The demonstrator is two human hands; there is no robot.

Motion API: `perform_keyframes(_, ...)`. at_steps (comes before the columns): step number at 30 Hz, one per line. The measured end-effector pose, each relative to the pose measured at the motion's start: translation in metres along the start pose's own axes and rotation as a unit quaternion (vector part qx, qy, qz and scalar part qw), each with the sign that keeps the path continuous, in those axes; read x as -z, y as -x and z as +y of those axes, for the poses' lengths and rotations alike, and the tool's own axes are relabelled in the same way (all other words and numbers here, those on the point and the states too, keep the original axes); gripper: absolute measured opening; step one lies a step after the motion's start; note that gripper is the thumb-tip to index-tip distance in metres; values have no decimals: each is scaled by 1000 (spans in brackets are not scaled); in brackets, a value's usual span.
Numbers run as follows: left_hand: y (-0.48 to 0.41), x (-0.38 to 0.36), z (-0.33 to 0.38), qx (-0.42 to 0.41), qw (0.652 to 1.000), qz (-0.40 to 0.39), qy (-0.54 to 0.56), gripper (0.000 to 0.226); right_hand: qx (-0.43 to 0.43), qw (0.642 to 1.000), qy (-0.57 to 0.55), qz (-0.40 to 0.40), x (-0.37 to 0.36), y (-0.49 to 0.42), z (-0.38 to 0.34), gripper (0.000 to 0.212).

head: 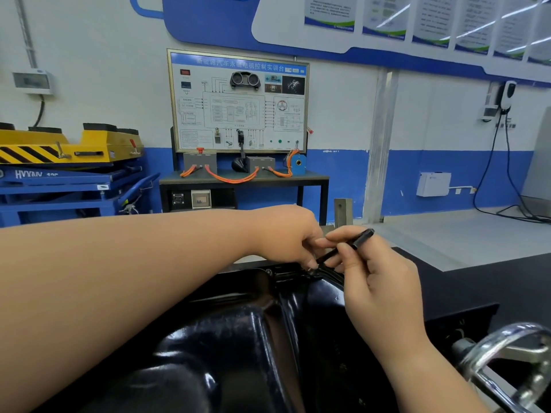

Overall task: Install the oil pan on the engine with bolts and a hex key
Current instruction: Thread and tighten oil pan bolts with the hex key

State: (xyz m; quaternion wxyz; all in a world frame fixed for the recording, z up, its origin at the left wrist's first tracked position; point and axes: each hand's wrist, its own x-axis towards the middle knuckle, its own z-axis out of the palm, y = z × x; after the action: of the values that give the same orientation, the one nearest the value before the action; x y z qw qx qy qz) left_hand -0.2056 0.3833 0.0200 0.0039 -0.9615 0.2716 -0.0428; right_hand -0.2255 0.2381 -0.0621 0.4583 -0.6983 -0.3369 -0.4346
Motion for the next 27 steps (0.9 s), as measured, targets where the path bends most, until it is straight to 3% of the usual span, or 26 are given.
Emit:
perform_keyframes(7, -2, 1, 2, -4, 999, 17, -48, 16, -11, 1000, 10, -15, -1, -2, 1, 14)
perform_keyframes(13, -3, 0, 2, -10, 997, 22, -75, 15, -26, 999, -42, 4, -2, -3, 0, 22)
perform_keyframes(16, -1, 1, 2, -17, 998, 21, -58, 14, -48, 997, -64, 10, -2, -2, 0, 11)
perform_keyframes(24, -2, -1, 5, -15, 998, 26, -55, 36, -79, 993, -83, 25, -4, -4, 0, 16)
perform_keyframes(27, -3, -2, 5, -16, 998, 33, -60, 39, -77, 992, -99, 15, -3, -4, 0, 9)
